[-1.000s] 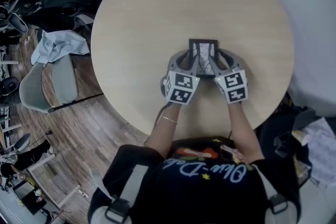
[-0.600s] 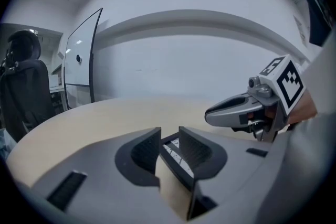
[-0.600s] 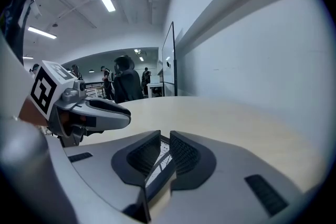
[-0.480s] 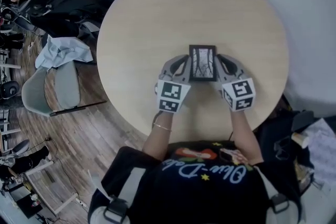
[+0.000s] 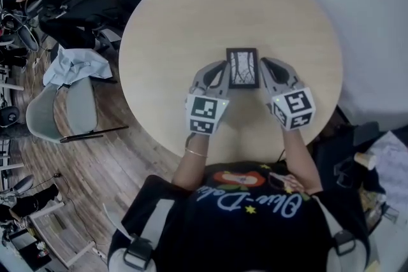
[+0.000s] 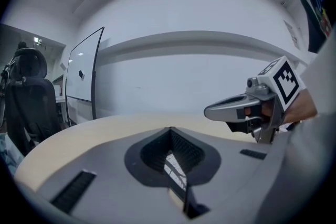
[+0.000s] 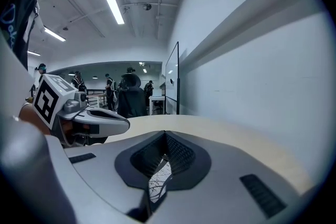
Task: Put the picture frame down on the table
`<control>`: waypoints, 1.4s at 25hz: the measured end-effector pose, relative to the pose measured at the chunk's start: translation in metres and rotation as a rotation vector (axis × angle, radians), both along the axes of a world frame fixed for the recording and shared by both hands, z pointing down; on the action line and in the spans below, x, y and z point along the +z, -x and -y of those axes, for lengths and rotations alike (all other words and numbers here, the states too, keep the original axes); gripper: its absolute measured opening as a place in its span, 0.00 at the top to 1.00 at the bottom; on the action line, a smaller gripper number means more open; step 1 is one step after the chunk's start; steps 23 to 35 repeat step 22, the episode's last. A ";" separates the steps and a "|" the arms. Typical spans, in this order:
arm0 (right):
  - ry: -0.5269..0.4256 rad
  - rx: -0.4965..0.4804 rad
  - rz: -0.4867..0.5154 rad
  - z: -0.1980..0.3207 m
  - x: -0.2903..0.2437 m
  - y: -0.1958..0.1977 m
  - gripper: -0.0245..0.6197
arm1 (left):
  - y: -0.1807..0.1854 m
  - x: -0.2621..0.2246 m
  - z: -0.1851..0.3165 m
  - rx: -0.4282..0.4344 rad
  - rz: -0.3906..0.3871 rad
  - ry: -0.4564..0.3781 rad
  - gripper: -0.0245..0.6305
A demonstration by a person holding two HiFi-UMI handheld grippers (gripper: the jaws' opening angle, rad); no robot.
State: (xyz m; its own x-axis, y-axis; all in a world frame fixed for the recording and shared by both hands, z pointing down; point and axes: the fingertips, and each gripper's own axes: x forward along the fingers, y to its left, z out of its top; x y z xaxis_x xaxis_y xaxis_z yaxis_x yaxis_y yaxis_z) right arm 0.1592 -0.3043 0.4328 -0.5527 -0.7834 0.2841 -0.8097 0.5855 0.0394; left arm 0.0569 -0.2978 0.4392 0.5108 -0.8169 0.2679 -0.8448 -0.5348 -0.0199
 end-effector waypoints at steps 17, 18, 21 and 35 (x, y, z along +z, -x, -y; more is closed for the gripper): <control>-0.065 -0.008 0.002 -0.022 -0.030 0.010 0.97 | -0.003 -0.030 -0.022 0.017 -0.038 -0.042 0.96; -0.059 -0.004 0.002 -0.023 -0.029 0.010 0.97 | -0.003 -0.030 -0.022 0.018 -0.036 -0.040 0.96; -0.055 -0.001 0.001 -0.026 -0.028 0.010 0.97 | -0.003 -0.029 -0.025 0.021 -0.033 -0.040 0.96; -0.056 -0.001 0.001 -0.026 -0.028 0.010 0.97 | -0.004 -0.029 -0.026 0.022 -0.032 -0.042 0.96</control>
